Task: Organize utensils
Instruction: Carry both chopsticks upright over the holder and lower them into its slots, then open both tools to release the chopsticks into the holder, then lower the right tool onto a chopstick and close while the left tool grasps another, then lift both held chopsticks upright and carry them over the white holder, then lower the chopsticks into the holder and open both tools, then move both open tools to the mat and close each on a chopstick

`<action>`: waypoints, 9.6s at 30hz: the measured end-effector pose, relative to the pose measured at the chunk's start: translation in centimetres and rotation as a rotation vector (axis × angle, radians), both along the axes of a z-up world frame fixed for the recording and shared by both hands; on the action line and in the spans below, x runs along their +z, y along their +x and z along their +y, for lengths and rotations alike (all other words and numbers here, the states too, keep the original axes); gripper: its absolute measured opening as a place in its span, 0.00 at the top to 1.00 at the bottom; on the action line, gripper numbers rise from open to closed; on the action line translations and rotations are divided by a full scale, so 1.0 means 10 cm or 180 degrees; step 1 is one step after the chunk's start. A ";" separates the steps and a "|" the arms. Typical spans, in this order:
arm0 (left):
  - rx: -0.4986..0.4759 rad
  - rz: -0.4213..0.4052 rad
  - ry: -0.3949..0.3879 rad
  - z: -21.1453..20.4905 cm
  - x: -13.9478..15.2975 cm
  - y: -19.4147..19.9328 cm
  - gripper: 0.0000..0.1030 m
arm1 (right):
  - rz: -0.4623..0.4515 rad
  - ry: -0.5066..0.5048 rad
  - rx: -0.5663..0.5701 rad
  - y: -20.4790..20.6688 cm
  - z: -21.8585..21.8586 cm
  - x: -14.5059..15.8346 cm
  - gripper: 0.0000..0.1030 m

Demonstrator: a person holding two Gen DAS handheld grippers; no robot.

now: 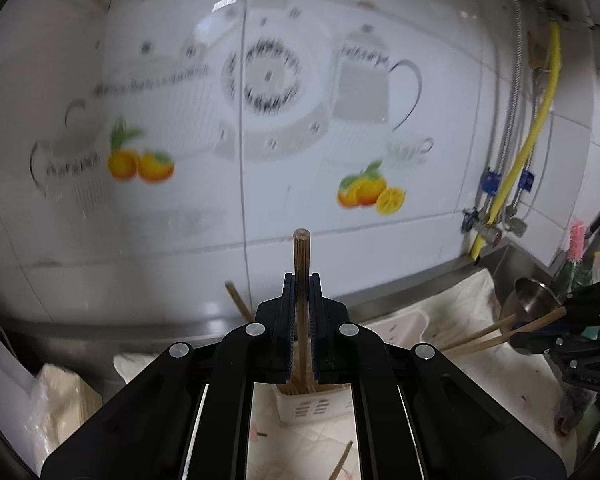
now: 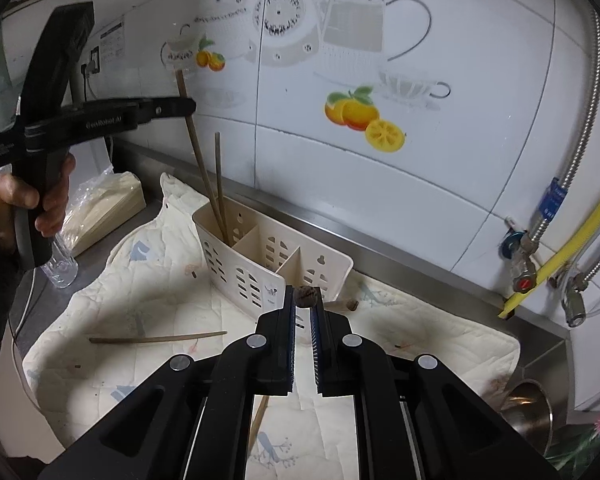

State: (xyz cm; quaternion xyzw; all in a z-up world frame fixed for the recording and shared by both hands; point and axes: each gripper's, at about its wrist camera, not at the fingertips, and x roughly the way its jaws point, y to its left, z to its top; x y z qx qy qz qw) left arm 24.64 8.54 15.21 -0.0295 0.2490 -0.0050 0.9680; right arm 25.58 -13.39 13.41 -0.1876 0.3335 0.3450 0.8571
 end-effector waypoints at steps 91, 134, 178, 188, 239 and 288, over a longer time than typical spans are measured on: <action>-0.0082 0.1154 0.0142 0.02 -2.22 -1.73 0.66 | 0.0869 0.0355 -0.0714 -2.18 -0.66 -2.11 0.92; -0.0388 0.0572 0.0002 -0.32 -1.25 -1.63 0.94 | -0.0176 0.0820 -0.0252 -1.27 -0.49 -0.49 0.93; -0.0014 -0.0334 -0.0054 -0.13 0.21 -0.07 0.94 | -0.0436 0.0957 -0.0370 0.30 0.01 0.48 0.94; -0.0004 -0.0001 -0.0260 0.04 -0.20 0.01 0.94 | -0.0239 0.0831 -0.0383 0.40 0.09 0.14 0.93; 0.0091 0.0617 -0.0362 -0.54 -1.60 -1.78 0.20 | 0.0304 0.0508 -0.0629 -1.42 -0.86 -1.55 0.61; -0.0354 0.1313 -0.0326 -1.10 -2.43 -1.62 0.90 | 0.0577 0.0228 -0.0688 -1.53 -0.81 -2.14 0.93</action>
